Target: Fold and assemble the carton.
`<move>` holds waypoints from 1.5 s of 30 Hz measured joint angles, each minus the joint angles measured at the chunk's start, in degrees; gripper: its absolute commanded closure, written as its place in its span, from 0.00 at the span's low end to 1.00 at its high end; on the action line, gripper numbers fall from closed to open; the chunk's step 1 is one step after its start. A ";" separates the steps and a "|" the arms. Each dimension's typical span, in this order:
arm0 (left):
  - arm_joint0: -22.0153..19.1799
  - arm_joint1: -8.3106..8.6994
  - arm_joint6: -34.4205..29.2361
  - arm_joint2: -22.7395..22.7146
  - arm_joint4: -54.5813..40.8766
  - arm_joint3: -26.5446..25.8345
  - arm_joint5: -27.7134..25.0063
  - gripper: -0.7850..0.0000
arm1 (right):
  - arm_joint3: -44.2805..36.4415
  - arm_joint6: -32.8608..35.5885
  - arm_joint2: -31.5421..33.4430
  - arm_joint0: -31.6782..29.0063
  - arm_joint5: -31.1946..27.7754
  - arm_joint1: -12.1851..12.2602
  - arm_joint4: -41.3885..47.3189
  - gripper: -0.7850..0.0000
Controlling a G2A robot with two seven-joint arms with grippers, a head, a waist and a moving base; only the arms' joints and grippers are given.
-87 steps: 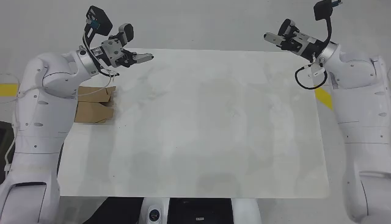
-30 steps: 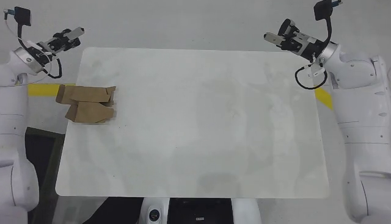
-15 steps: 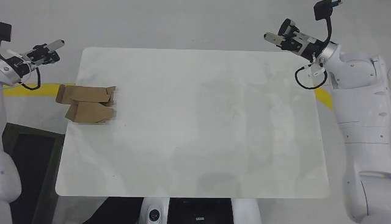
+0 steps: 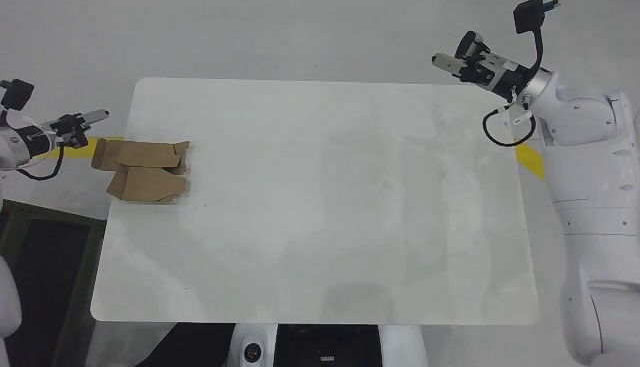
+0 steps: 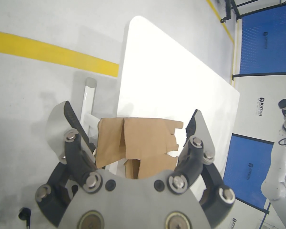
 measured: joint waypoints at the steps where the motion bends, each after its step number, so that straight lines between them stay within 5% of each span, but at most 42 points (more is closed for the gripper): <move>1: 0.18 0.01 -0.14 0.38 0.64 0.19 0.42 0.00 | 0.00 0.00 0.00 0.00 0.00 0.00 0.00 0.00; 11: 1.03 -0.31 -2.47 2.28 2.19 0.85 2.66 0.05 | 0.00 0.00 0.00 0.00 0.00 0.00 0.00 0.00; 12: 1.07 -0.37 -2.73 2.37 2.07 0.86 2.69 0.37 | 0.00 0.00 0.00 0.00 0.00 0.00 0.00 0.00; 13: 1.12 -0.43 -3.02 2.49 1.96 0.91 2.82 0.55 | 0.00 0.00 0.00 0.00 0.00 0.00 0.00 0.00; 15: 1.16 -0.49 -3.23 2.67 1.89 0.95 3.10 0.65 | 0.00 0.00 0.00 0.00 0.00 0.00 0.00 0.00; 18: 1.28 -0.51 -3.17 2.88 1.70 1.03 3.11 0.98 | 0.00 0.00 0.00 0.00 0.00 0.00 0.00 0.00; 36: 0.60 0.19 -6.73 0.87 -6.22 0.62 -0.52 1.00 | 0.00 0.00 0.00 0.00 0.00 0.00 0.00 0.00; 45: 1.13 0.06 -6.06 0.74 -17.02 -7.16 -2.27 1.00 | 0.00 0.00 0.00 0.00 0.00 0.00 0.00 0.00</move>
